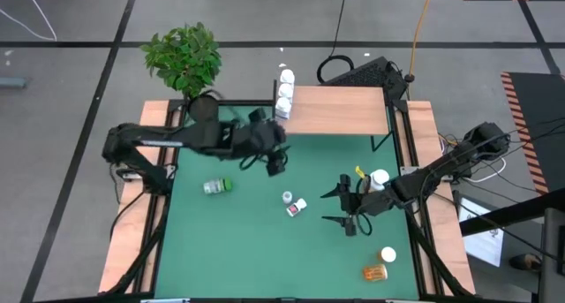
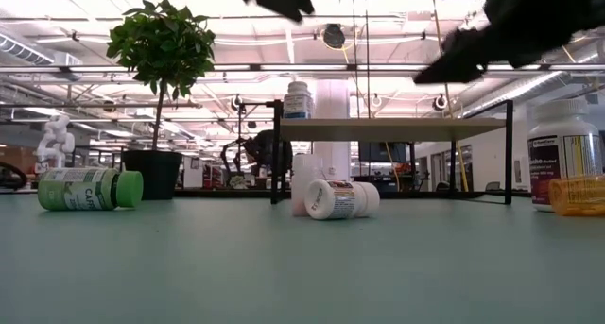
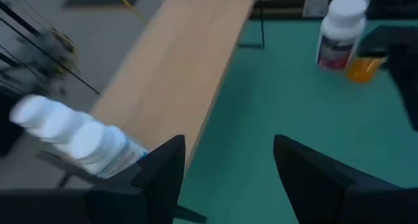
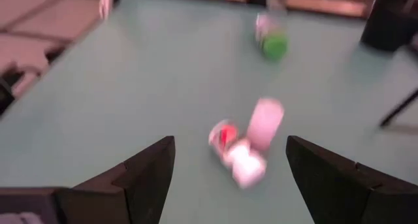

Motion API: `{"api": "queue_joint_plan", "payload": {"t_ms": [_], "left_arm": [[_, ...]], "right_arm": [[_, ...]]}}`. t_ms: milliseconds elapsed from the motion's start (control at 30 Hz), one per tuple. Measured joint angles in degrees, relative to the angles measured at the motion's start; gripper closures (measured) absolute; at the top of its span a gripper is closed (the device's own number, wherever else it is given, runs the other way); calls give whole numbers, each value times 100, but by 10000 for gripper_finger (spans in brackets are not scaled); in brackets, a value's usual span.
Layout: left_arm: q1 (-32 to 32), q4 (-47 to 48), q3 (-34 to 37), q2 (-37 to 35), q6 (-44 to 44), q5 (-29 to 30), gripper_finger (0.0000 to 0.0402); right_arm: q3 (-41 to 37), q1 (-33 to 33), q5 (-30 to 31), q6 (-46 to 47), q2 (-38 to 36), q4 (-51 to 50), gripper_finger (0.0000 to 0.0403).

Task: Pick and place medicine bottles onto shelf by color
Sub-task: Put the green pill bottle on the shelf

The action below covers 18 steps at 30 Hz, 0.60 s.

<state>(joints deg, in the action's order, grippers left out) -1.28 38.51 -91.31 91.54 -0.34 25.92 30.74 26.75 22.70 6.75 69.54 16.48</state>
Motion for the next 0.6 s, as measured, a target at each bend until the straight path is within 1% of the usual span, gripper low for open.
{"api": "queue_joint_plan", "payload": {"t_ms": [67, 167, 300, 433, 600], "left_arm": [[-321, 201, -2, -169, -148, 336, 165], [-742, 661, -1, -290, -523, 644, 165], [-1198, 1238, 2, -331, -1158, 1009, 165], [-1515, 1676, 4, -304, -1667, 1145, 165], [-1650, 1831, 7, -268, -1865, 1177, 165]], "right_arm": [[0, -66, -15, -187, 0, 432, 117], [0, -175, -24, -271, 0, 910, 117], [0, -349, -25, -309, 0, 1141, 117], [0, -495, -29, -300, 0, 1155, 117], [0, -568, -54, -298, 0, 1155, 117]]}}
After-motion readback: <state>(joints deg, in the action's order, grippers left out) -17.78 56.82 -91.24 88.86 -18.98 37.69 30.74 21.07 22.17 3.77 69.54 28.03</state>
